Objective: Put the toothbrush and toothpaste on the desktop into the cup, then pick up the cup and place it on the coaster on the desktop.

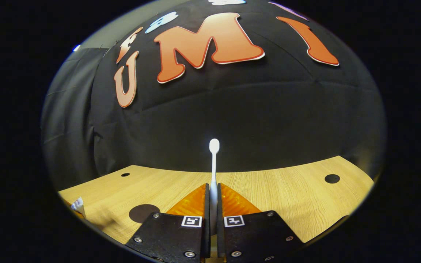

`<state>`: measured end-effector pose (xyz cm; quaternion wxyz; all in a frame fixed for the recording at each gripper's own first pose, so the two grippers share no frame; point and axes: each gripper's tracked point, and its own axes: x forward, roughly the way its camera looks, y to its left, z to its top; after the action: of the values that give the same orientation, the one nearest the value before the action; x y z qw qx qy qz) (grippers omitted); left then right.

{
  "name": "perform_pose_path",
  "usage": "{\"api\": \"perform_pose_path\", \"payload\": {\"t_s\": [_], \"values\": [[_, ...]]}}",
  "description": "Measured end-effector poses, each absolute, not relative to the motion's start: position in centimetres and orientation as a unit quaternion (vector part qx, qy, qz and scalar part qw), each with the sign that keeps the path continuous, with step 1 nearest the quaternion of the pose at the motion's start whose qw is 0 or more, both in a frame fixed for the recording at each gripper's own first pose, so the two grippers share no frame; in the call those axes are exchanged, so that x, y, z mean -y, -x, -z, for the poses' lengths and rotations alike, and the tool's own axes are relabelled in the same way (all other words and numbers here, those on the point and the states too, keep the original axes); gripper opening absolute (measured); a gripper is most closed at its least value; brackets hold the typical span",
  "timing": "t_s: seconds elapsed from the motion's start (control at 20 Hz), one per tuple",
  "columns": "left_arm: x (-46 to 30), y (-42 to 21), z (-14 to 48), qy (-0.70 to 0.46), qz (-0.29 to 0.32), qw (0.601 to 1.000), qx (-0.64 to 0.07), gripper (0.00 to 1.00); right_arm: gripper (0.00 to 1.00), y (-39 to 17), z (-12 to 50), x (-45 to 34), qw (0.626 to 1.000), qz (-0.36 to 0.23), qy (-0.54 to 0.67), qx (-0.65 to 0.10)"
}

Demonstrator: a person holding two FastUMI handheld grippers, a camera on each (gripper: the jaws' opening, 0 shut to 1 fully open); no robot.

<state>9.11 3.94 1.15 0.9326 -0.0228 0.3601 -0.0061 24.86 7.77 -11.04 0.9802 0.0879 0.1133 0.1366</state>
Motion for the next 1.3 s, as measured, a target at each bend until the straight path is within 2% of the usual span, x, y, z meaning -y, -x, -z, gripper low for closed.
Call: {"api": "perform_pose_path", "payload": {"t_s": [0.05,0.1,0.5,0.75,0.95,1.3], "values": [[-3.9,-9.2,-1.4,0.025,0.007,0.933,-0.36,0.17,0.13,-24.6,11.5,-7.6,0.979,-0.134,-0.085,-0.125],[-4.0,-9.3,-1.8,0.025,0.008,0.933,-0.358,0.17,0.08,-24.4,11.3,-7.4,0.979,-0.132,-0.089,-0.125],[-4.0,-9.7,-2.7,0.019,0.018,0.944,-0.328,0.17,0.16,-20.9,8.6,-5.1,0.977,-0.128,-0.11,-0.133],[-3.3,-11.4,-4.4,0.025,0.035,0.957,-0.286,0.17,0.4,-17.3,6.4,-3.6,0.978,-0.132,-0.116,-0.116],[0.3,-14.7,-5.3,0.033,0.07,0.968,-0.238,0.17,0.57,-14.3,4.3,-2.5,0.98,-0.126,-0.111,-0.106],[6.3,-19.2,-9.4,0.033,0.127,0.979,-0.154,0.18,0.73,-9.1,1.7,-0.2,0.983,-0.115,-0.111,-0.089]]}}
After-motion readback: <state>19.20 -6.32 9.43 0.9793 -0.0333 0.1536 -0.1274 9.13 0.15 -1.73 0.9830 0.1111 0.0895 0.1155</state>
